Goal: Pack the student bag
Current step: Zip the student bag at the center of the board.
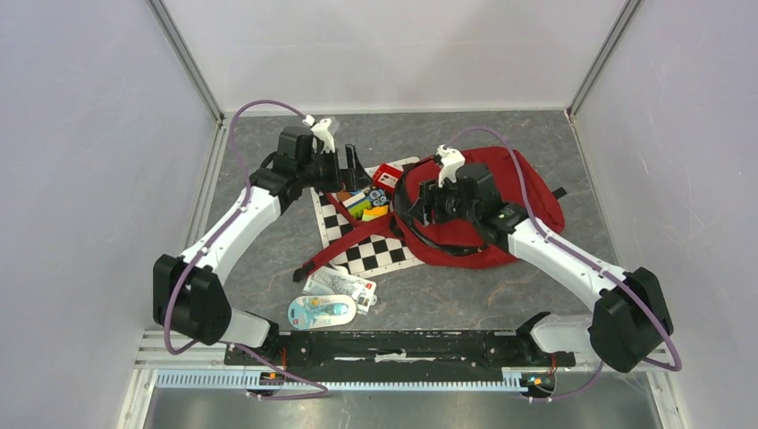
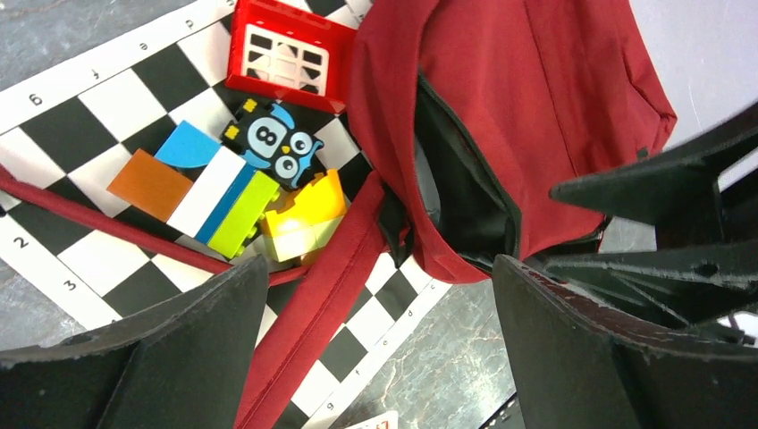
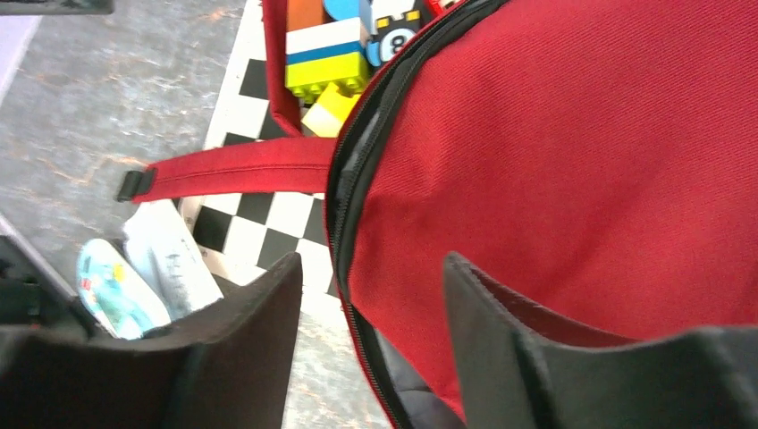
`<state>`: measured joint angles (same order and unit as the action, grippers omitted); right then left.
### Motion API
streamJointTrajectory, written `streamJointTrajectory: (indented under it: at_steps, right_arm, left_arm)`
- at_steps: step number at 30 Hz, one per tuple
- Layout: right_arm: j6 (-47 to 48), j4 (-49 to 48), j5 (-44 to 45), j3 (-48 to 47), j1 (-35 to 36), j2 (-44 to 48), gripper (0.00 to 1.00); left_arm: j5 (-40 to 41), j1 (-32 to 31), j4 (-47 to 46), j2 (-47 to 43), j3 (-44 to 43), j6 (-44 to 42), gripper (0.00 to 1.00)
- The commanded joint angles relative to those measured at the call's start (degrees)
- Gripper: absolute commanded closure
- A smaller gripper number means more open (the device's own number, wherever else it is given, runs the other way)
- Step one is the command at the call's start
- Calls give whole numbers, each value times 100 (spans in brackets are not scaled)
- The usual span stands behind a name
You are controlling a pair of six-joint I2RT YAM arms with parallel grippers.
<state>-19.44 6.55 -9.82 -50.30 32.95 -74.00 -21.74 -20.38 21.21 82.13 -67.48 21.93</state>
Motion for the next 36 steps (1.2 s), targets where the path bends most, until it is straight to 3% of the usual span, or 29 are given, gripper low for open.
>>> streamJointTrajectory:
  at_steps: [1, 4, 8, 16, 23, 30, 36]
  right_arm:
    - [250, 359, 610, -513, 1, 220, 27]
    - [524, 853, 946, -795, -45, 401, 12]
    - [784, 1387, 1155, -959, -504, 648, 4]
    - [1131, 1823, 1000, -567, -2157, 1238, 2]
    - [1136, 1975, 1134, 183, -2715, 1790, 2]
    - [1076, 2009, 1410, 703, -2880, 2383, 2]
    - [998, 2031, 1449, 772, -3060, 2425, 2]
  left_arm:
    - [-7, -333, -776, -504, 242, -627, 0]
    - [412, -859, -914, -680, 454, -1039, 0]
    - [551, -1514, -1221, -719, 616, -1219, 0]
    - [1556, -2931, -2274, -97, 586, -602, 0]
    - [2494, -3977, -2228, 1323, -282, -504, 2]
    - [2927, -4356, -2206, 2271, -979, -463, 9]
    - [3308, -4351, -2180, 2771, -1455, -317, 22]
